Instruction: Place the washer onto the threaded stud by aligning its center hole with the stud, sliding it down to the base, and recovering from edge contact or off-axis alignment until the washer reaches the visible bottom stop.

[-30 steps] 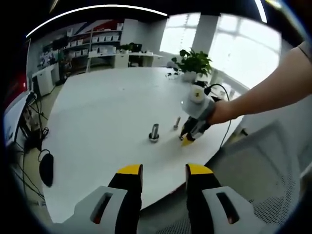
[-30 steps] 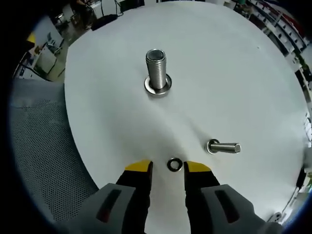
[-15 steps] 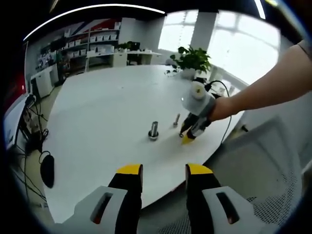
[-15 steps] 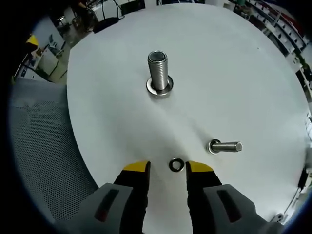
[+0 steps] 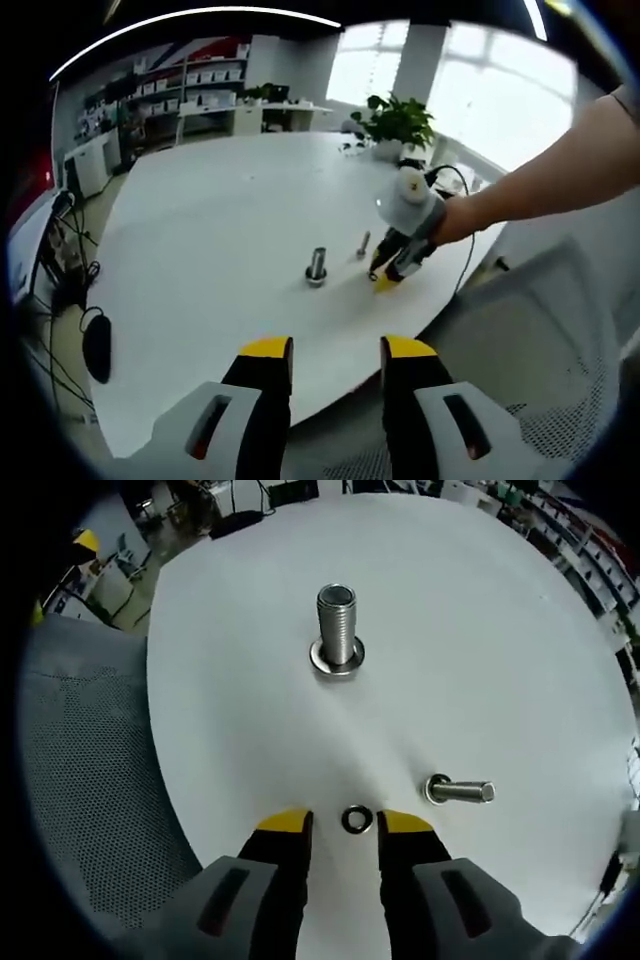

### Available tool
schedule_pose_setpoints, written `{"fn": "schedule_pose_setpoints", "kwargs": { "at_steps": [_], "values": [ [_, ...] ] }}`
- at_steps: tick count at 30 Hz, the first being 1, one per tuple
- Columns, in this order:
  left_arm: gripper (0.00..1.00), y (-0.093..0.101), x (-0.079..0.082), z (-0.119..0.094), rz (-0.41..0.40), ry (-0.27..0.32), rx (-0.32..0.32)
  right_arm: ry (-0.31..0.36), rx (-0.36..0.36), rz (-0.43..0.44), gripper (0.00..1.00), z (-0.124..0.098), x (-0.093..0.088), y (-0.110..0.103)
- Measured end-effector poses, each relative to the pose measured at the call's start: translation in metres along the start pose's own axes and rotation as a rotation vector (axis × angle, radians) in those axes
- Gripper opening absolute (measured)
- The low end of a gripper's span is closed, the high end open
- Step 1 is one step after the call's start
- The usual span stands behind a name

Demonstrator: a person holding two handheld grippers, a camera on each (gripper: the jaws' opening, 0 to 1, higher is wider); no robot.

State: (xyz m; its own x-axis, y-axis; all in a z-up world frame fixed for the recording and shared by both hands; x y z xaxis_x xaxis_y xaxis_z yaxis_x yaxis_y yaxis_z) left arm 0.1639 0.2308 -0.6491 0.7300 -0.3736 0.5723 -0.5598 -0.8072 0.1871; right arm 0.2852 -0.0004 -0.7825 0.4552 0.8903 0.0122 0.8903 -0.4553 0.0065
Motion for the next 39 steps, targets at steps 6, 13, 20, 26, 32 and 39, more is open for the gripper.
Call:
{"fn": "schedule_pose_setpoints", "kwargs": {
  "at_steps": [6,13,20,26,32,39],
  "values": [
    [0.33,-0.0006,0.0,-0.0001,0.006,-0.001,0.011,-0.015,-0.006,-0.024,0.25,-0.0005,0.0003,-0.0015],
    [0.33,-0.0013,-0.0004,-0.0002,0.009,-0.003,0.022,-0.01,-0.027,-0.007,0.15,0.0008,-0.001,-0.0016],
    [0.33,-0.0012,0.0003,0.0003,0.011,-0.004,0.023,-0.026,-0.031,0.019,0.14,0.0018,0.001,-0.0025],
    [0.33,-0.0017,0.0006,-0.0001,0.008,-0.003,0.024,-0.024,-0.035,0.046,0.14,0.0017,0.0012,-0.0019],
    [0.33,-0.0017,0.0004,-0.0003,0.009,-0.002,0.025,-0.029,-0.061,0.063,0.13,0.0009,0.0029,-0.0031],
    [0.33,-0.0009,0.0007,-0.0004,0.011,0.0,0.021,-0.035,-0.066,0.071,0.13,-0.001,0.0001,-0.0031]
  ]
}}
Point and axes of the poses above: the point that each gripper's makers call its tool centre point, and the gripper's own axes: z roughly forward along the fingers, y roughly to its right, x roughly out of its top, the point moved 6 cm from there along -z, roughly backward along the fingers, and after that the axes turned 14 degrees about -y, right-handed, at the moved point
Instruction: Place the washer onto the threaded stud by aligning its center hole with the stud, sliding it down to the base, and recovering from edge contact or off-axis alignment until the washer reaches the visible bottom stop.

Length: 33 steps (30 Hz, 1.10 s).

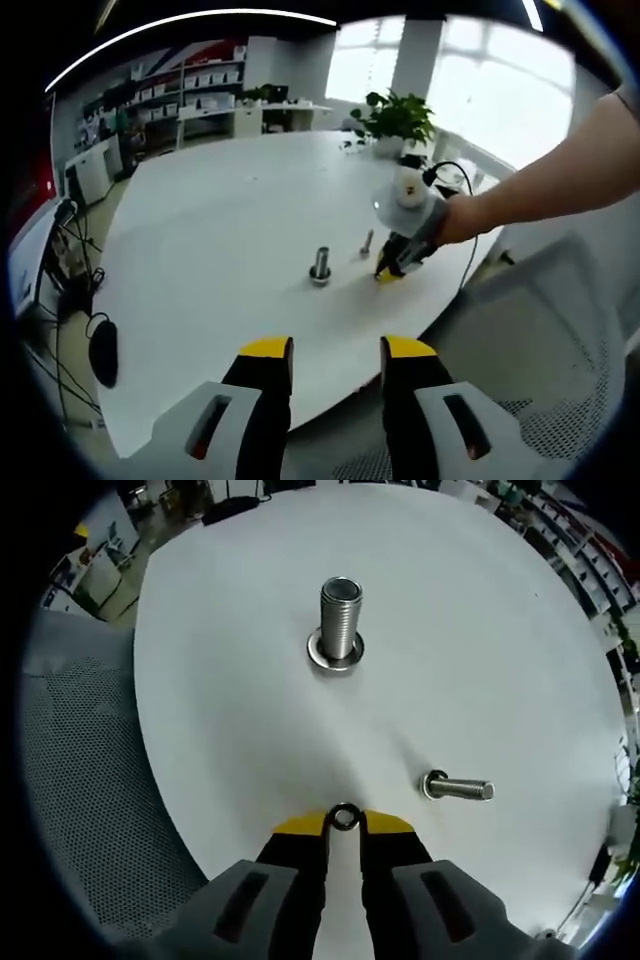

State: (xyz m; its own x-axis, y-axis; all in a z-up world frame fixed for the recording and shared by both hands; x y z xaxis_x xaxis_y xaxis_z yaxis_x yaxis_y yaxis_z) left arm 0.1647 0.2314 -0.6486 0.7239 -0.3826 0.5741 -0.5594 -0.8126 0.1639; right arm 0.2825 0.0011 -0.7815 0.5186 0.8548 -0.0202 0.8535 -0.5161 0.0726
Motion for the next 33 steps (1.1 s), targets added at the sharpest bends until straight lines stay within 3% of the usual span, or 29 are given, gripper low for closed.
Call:
{"fn": "schedule_pose_setpoints", "kwargs": {
  "at_steps": [10,18,26,33],
  "values": [
    [0.33,0.0,0.001,-0.001,-0.003,0.006,0.002,0.037,0.005,0.107,0.13,-0.014,-0.012,0.014],
    [0.33,-0.001,0.0,-0.001,-0.016,0.012,-0.002,0.031,-0.066,0.078,0.13,-0.03,-0.013,0.024],
    [0.33,0.0,0.001,-0.002,-0.013,0.021,-0.006,0.043,-0.099,0.104,0.13,-0.049,-0.014,0.043],
    [0.33,0.0,0.001,-0.002,-0.018,0.027,-0.012,0.083,-0.134,0.096,0.13,-0.063,-0.005,0.048]
  ]
}}
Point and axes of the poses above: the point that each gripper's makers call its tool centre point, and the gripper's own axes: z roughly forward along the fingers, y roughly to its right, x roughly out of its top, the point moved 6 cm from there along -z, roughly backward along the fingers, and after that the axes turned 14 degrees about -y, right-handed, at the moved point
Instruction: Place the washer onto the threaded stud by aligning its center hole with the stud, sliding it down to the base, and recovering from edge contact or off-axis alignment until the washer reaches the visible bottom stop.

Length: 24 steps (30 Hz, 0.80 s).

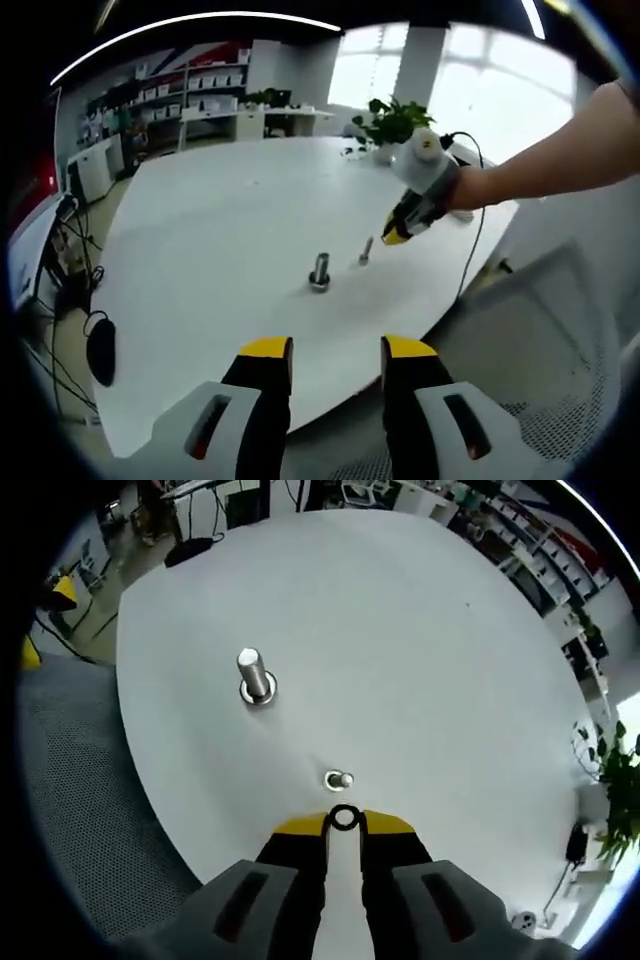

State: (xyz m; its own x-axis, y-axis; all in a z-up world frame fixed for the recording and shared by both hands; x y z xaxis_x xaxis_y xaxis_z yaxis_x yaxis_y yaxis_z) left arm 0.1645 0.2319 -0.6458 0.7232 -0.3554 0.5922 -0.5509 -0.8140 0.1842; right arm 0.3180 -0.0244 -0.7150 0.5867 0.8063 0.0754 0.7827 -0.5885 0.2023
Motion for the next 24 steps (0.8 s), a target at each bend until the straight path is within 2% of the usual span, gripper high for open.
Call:
{"fn": "schedule_pose_setpoints", "kwargs": {
  "at_steps": [3,6,13,24],
  "values": [
    [0.33,0.0,0.0,0.001,0.002,-0.001,0.001,0.01,0.001,-0.008,0.13,-0.003,0.006,0.002],
    [0.33,0.0,-0.001,0.001,0.004,-0.008,0.005,-0.001,-0.01,-0.071,0.13,-0.003,0.011,-0.001],
    [0.33,0.0,0.0,0.001,-0.002,-0.006,0.002,-0.004,-0.003,-0.08,0.13,0.004,0.018,0.0],
    [0.33,-0.001,-0.001,0.001,-0.003,-0.013,0.004,-0.026,0.018,-0.084,0.13,0.014,0.019,0.003]
  ]
}}
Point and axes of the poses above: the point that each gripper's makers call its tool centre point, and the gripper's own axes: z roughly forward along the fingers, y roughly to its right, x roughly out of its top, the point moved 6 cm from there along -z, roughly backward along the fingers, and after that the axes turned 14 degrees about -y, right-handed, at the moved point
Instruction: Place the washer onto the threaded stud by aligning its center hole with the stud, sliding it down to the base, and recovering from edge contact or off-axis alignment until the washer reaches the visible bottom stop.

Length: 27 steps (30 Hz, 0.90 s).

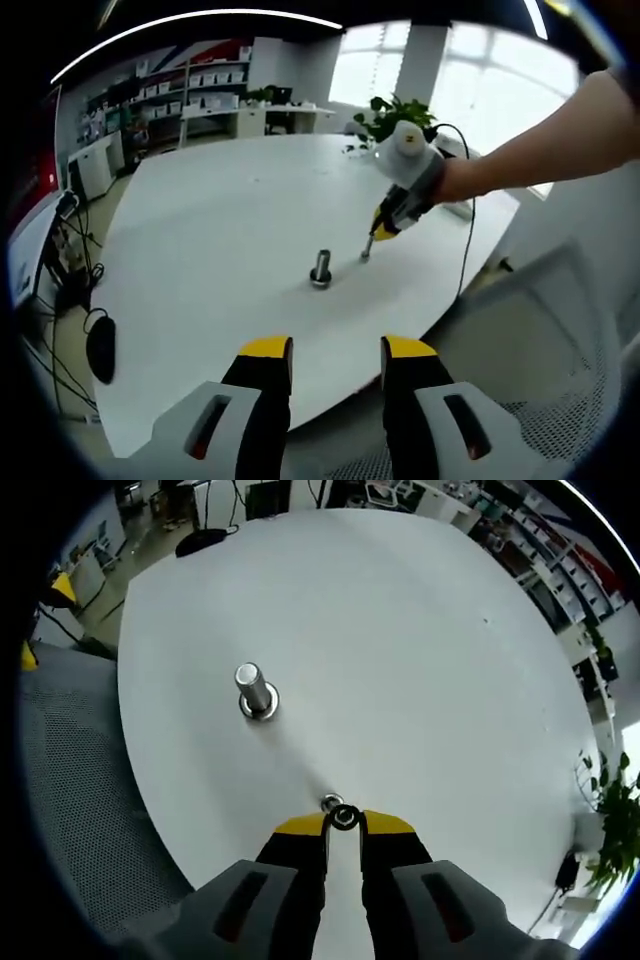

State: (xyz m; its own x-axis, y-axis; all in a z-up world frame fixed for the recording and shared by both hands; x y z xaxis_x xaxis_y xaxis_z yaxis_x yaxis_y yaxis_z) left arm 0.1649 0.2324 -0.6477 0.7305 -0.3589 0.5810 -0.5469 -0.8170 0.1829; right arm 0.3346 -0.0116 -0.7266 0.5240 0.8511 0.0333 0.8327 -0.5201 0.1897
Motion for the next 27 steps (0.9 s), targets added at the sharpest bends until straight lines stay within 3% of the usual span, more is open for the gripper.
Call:
{"fn": "schedule_pose_setpoints", "kwargs": {
  "at_steps": [16,27],
  "values": [
    [0.33,-0.002,-0.001,0.001,-0.011,-0.01,0.007,-0.048,0.054,0.001,0.13,0.027,0.0,-0.004],
    [0.33,-0.004,-0.002,0.001,-0.025,-0.009,0.015,-0.074,0.067,-0.014,0.14,0.025,-0.002,-0.021]
  ]
}}
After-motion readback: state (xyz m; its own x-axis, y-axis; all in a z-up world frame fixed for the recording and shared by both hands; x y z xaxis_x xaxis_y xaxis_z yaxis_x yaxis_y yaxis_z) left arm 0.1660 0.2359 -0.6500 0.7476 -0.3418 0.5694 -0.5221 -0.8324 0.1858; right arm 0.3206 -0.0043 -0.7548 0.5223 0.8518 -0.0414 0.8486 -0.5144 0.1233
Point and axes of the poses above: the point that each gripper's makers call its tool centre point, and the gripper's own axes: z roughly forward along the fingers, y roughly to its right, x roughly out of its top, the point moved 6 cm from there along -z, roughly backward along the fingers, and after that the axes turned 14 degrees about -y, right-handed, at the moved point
